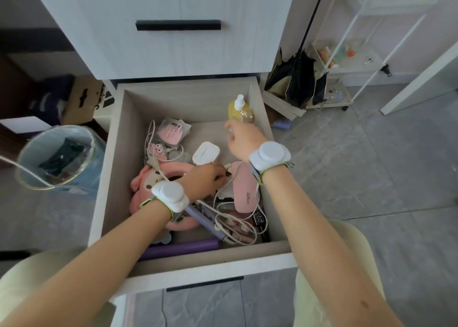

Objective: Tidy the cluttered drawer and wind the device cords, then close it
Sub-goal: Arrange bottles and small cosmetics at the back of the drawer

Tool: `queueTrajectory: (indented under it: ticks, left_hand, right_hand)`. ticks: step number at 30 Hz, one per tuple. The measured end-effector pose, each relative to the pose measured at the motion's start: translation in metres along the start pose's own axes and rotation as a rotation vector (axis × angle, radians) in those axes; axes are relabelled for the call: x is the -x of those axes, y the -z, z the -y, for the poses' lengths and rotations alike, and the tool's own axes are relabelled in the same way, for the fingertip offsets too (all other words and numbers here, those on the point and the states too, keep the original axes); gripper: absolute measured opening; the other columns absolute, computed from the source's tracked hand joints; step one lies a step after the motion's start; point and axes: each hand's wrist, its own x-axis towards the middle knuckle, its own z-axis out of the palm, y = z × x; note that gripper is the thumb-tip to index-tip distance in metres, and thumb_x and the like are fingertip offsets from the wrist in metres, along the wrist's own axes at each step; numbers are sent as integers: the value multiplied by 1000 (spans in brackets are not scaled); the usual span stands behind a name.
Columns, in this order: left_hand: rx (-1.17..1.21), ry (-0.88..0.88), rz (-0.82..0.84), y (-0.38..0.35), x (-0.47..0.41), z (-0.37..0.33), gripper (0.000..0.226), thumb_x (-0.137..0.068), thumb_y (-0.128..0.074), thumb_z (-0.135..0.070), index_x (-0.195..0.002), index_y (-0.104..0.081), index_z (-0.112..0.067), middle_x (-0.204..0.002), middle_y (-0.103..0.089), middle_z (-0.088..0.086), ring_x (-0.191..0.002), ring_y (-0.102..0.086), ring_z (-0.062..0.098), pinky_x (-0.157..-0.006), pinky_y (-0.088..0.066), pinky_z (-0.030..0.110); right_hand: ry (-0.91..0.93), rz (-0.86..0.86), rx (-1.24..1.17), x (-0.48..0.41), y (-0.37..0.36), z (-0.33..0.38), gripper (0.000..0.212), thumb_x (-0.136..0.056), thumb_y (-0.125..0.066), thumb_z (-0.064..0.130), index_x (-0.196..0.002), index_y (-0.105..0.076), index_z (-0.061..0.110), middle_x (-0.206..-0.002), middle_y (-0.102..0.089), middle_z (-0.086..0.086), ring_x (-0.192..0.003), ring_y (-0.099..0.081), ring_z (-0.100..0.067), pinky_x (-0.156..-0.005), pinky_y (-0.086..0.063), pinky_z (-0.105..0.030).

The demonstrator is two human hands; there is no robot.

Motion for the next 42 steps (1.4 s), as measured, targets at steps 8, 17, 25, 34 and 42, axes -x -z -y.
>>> queueTrajectory:
  ticks: [8, 17, 25, 34, 42]
  left_hand:
    - [67, 101, 24, 10, 38, 10, 26, -92, -48, -18, -72, -62, -10, -70, -60, 4, -60, -51, 17, -60, -41, 30]
    - [99, 197, -98, 20, 50, 10, 31, -93, -48, -19, -63, -54, -28, -66, -55, -11, -56, -51, 2, -50, -35, 13]
    - [185, 299, -405, 15, 46, 8, 63, -87, -47, -54, -131, -41, -10, -134, -44, 10, -120, -48, 29, -102, -37, 44]
    - [98, 293, -497, 35, 55, 14, 54, -85, -30, -58, -97, -67, -20, -99, -69, 4, -99, -61, 25, -90, -43, 36]
    - [55, 416, -169, 29, 55, 26, 35, -96, -28, -51, -87, -56, -31, -103, -64, 1, -110, -54, 22, -102, -28, 41]
  right_hand:
    - [-160, 477, 224, 27, -27, -2, 69, -87, -60, 41, -135, -31, 2, -132, -45, -14, -119, -48, -31, -89, -40, -32]
    - [-94, 569, 118, 28, -47, -6, 74, -55, -74, 64, -110, -59, 17, -102, -65, 1, -88, -60, -20, -77, -51, -27]
    - [4, 451, -375, 25, -52, 20, 25, -82, -65, 16, -103, -53, 10, -89, -57, 0, -91, -55, -18, -65, -40, -21]
    - [19, 448, -903, 44, -78, 57, 52, -82, -41, -20, -133, -38, -7, -130, -49, -28, -121, -49, -31, -89, -48, -23]
    - [133, 604, -304, 39, -73, 52, 10, -79, -52, 8, -87, -51, 2, -93, -47, -14, -89, -48, -28, -74, -42, -36]
